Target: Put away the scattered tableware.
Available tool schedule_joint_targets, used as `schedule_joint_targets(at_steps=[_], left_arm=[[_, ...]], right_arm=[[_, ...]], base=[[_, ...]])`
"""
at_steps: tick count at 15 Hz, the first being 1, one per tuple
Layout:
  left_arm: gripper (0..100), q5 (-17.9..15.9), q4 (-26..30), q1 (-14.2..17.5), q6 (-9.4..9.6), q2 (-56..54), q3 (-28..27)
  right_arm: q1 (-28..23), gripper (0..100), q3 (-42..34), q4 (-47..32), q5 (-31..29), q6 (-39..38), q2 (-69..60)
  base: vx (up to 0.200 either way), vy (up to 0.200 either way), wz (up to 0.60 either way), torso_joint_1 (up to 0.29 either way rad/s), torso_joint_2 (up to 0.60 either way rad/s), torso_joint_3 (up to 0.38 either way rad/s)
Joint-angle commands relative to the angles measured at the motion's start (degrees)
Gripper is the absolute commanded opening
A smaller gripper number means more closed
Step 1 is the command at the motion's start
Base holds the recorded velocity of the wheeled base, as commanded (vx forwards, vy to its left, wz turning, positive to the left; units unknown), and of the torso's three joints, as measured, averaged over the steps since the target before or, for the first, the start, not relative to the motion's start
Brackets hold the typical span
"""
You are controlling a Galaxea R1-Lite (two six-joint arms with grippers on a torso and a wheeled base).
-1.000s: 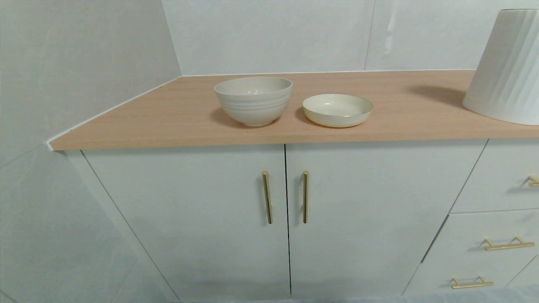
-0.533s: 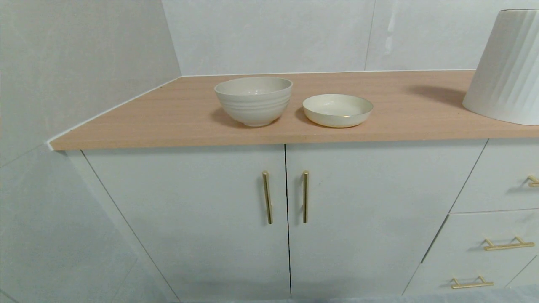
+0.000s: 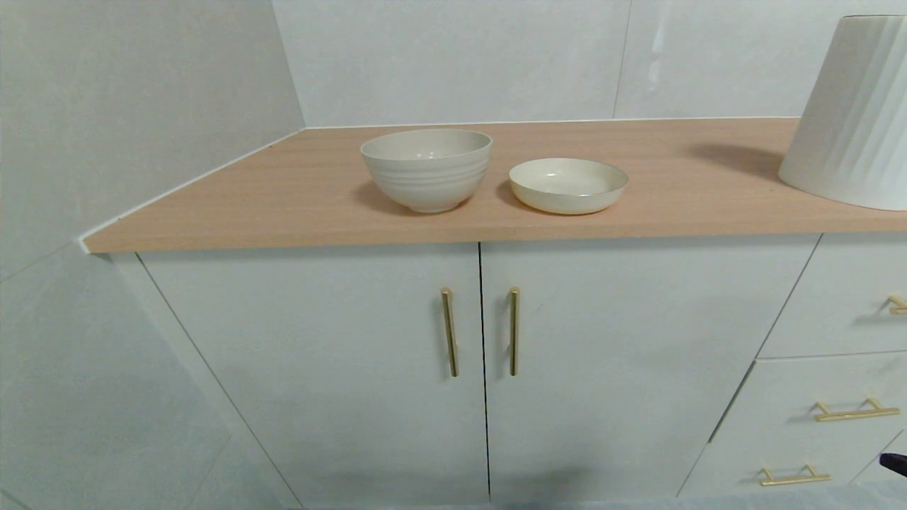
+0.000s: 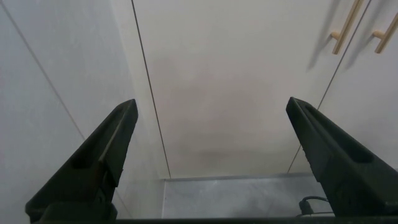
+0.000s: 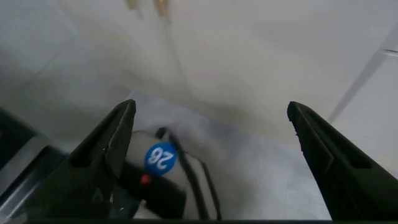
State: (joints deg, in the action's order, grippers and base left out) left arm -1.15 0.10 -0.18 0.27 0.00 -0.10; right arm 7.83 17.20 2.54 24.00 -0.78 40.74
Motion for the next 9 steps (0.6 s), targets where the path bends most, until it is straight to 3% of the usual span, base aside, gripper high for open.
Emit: schedule_joint_targets(at_steps=[1, 4, 6, 9], left_arm=[[100, 0.0, -0.01, 0.01, 0.0, 0.0, 0.01], [100, 0.0, -0.01, 0.01, 0.0, 0.0, 0.01], [100, 0.09, -0.01, 0.01, 0.0, 0.0, 0.01], [100, 0.0, -0.01, 0.01, 0.0, 0.0, 0.01]], right_arm=[[5.53, 100, 1.96, 8.54, 0.52, -0.1, 17.18], [9.93, 100, 2.14, 29.1, 0.25, -0.45, 33.53], [12.74, 100, 4.42, 32.88, -1.24, -0.36, 39.59], [17.4, 100, 11.72, 32.62, -2.21, -0.63, 46.89]], base=[[0.0, 0.0, 0.0, 0.0, 0.0, 0.0], [0.0, 0.0, 0.0, 0.0, 0.0, 0.0], [0.0, 0.0, 0.0, 0.0, 0.0, 0.0], [0.0, 0.0, 0.0, 0.0, 0.0, 0.0]])
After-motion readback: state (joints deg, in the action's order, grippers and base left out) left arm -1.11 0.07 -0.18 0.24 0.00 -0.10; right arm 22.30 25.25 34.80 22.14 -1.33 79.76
